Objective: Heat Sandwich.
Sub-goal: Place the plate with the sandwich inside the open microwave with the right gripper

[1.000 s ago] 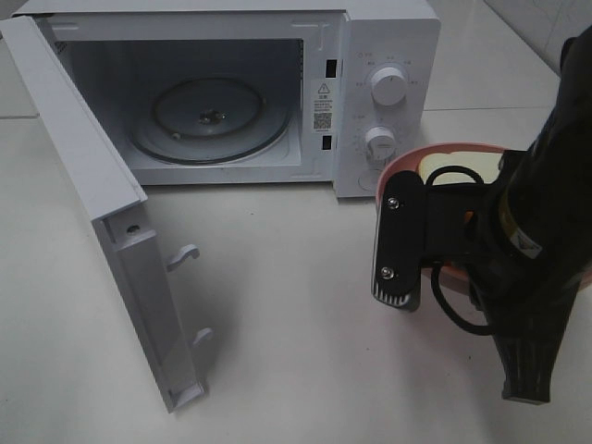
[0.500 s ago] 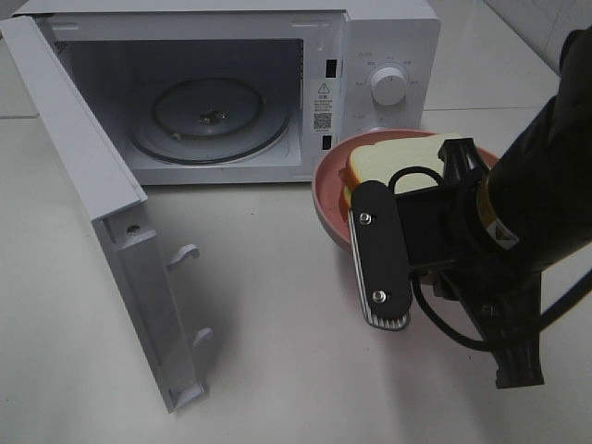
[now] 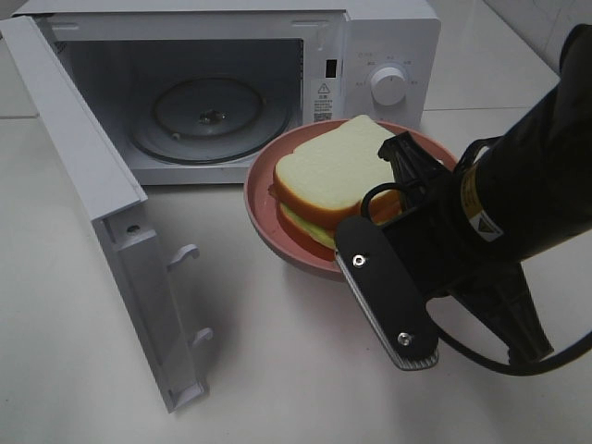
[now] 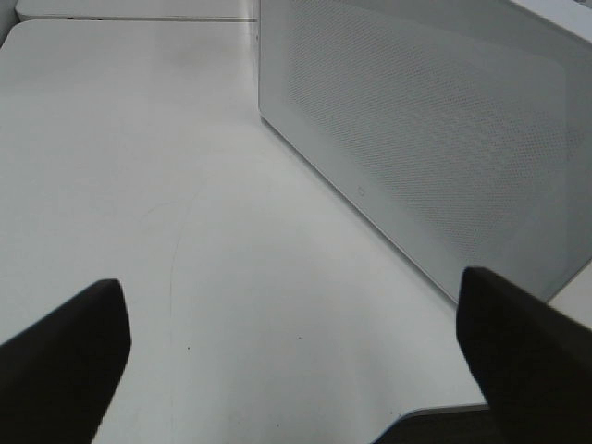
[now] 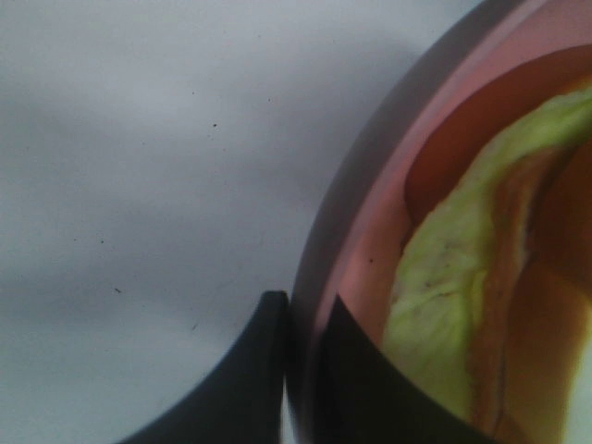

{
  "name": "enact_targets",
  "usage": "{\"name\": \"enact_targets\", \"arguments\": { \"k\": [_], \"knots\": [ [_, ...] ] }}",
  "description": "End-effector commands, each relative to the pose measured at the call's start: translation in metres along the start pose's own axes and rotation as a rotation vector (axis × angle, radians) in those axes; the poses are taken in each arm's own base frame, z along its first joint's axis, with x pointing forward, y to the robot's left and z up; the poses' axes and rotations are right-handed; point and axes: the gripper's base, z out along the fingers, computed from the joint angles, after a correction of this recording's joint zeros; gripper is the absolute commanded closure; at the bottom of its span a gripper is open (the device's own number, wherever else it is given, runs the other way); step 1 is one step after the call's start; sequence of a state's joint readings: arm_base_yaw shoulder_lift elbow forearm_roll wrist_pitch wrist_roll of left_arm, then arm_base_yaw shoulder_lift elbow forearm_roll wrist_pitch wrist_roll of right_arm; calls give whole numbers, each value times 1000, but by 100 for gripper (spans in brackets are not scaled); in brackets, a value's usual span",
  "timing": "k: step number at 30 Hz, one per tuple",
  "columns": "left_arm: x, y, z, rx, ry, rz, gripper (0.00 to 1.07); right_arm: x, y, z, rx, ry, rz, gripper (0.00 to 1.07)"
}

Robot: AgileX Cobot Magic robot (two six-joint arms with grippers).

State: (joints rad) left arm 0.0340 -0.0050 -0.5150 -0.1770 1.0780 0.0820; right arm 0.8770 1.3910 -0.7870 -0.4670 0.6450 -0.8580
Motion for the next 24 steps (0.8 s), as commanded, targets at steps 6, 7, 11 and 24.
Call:
{"name": "enact_targets", "arguments": {
  "k": [6, 7, 11, 24],
  "knots": [
    [1, -1, -3, 5, -25, -5, 18, -5, -6, -2, 76, -50, -6, 105],
    [1, -1, -3, 5, -25, -5, 18, -4, -7, -2, 86, -55, -28, 105],
    [1, -1, -3, 5, -25, -5, 18, 2, -8, 1, 72, -63, -80, 105],
    [1, -1, -3, 5, -25, -5, 18, 21, -13, 8, 61, -161, -256, 105]
  ]
}}
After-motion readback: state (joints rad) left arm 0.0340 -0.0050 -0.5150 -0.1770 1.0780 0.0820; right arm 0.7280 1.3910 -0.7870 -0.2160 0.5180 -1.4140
